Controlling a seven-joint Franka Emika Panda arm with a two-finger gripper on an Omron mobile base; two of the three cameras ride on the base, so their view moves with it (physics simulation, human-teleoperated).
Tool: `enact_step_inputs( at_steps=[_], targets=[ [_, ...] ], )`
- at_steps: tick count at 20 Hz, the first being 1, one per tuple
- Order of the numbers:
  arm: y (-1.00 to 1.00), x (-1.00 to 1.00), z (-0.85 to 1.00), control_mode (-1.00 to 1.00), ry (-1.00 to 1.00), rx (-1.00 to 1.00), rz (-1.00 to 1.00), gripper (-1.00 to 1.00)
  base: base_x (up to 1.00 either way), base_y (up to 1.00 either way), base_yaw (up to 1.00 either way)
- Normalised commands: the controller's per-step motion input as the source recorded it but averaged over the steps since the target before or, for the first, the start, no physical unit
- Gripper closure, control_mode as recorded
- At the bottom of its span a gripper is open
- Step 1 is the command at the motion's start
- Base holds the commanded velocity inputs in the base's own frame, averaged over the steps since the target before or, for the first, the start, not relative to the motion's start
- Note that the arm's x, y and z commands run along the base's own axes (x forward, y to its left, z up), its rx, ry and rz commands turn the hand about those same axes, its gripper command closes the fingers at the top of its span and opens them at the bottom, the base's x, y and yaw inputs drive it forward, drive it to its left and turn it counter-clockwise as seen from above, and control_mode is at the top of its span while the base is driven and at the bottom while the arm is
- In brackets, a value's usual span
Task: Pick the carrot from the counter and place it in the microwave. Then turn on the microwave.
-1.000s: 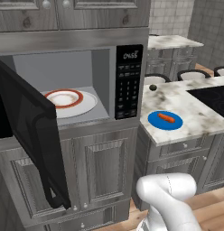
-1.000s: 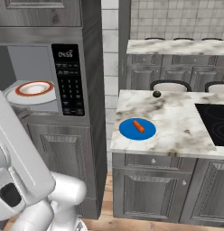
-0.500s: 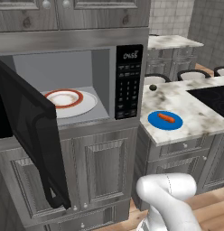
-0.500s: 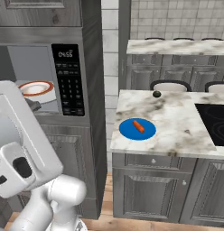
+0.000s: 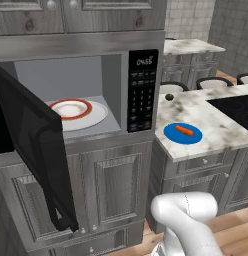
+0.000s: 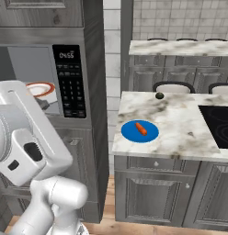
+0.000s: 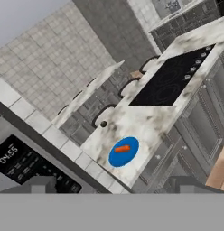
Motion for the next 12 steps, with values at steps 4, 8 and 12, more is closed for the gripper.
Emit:
enact_step_inputs(
  at_steps=[4, 8, 12],
  targets=[
    [-0.05, 0.31, -0.06, -1.00, 0.09, -0.13, 0.10, -1.00, 0.00, 0.00, 0.00],
    [-0.07, 0.37, -0.09, -1.00, 0.12, -0.14, 0.17, -1.00, 0.00, 0.00, 0.00],
    [-0.07, 0.35, -0.11, -1.00, 0.14, -0.12, 0.18, -1.00, 0.00, 0.00, 0.00]
  ],
)
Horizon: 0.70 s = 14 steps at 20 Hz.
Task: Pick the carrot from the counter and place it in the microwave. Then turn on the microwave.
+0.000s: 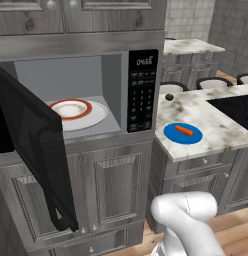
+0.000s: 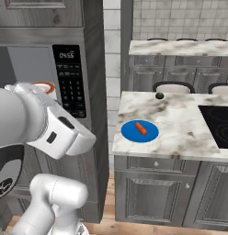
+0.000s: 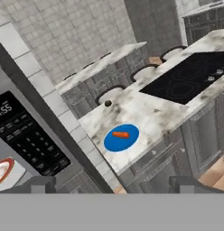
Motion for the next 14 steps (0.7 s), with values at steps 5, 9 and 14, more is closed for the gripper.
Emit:
enact_step_inputs(
  at_steps=[5, 9, 14],
  targets=[
    [-0.01, 0.28, -0.09, -1.00, 0.16, -0.12, 0.14, -1.00, 0.00, 0.00, 0.00],
    [0.00, 0.23, -0.08, -1.00, 0.20, -0.15, 0.12, -1.00, 0.00, 0.00, 0.00],
    [-0.01, 0.17, -0.12, -1.00, 0.09, -0.13, 0.09, -1.00, 0.00, 0.00, 0.00]
  ],
)
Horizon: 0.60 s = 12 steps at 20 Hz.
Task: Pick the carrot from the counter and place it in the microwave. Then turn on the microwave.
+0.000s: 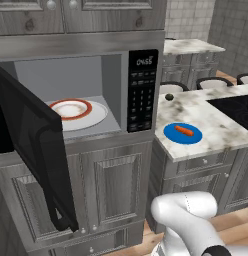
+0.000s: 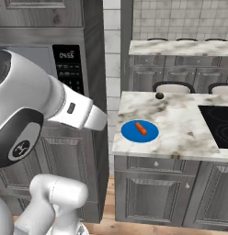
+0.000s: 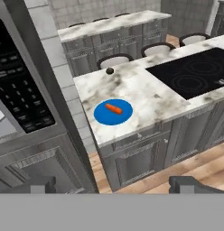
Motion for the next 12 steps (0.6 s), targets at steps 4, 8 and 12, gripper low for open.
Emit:
enact_step_inputs(
  at_steps=[4, 8, 12],
  targets=[
    [-0.04, 0.20, -0.20, -1.00, 0.00, -0.10, 0.11, -1.00, 0.00, 0.00, 0.00],
    [-0.04, 0.27, -0.21, -1.00, 0.00, -0.08, 0.17, -1.00, 0.00, 0.00, 0.00],
    [-0.01, 0.22, -0.18, -1.00, 0.02, -0.08, 0.14, -1.00, 0.00, 0.00, 0.00]
  ],
)
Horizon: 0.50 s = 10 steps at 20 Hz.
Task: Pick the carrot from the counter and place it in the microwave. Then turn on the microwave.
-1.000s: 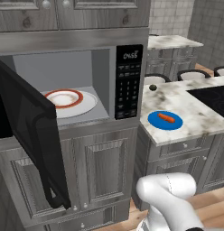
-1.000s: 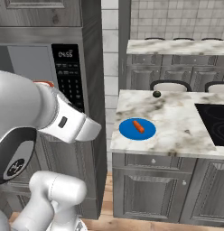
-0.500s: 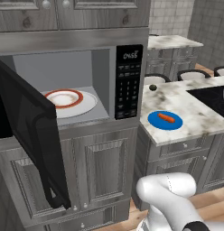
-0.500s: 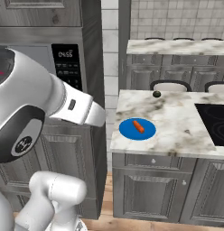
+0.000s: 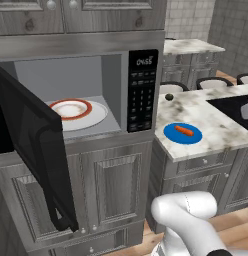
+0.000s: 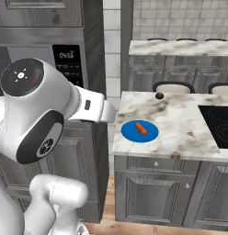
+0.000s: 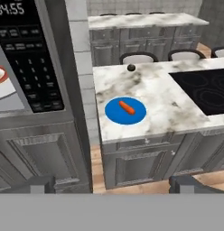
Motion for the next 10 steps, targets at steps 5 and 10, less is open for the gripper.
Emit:
enact_step_inputs(
  at_steps=[5, 10],
  targets=[
    [0.00, 0.28, -0.18, -1.00, 0.09, -0.09, 0.14, -1.00, 0.00, 0.00, 0.00],
    [-0.04, 0.28, -0.19, -1.00, 0.07, -0.09, 0.14, -1.00, 0.00, 0.00, 0.00]
  ],
)
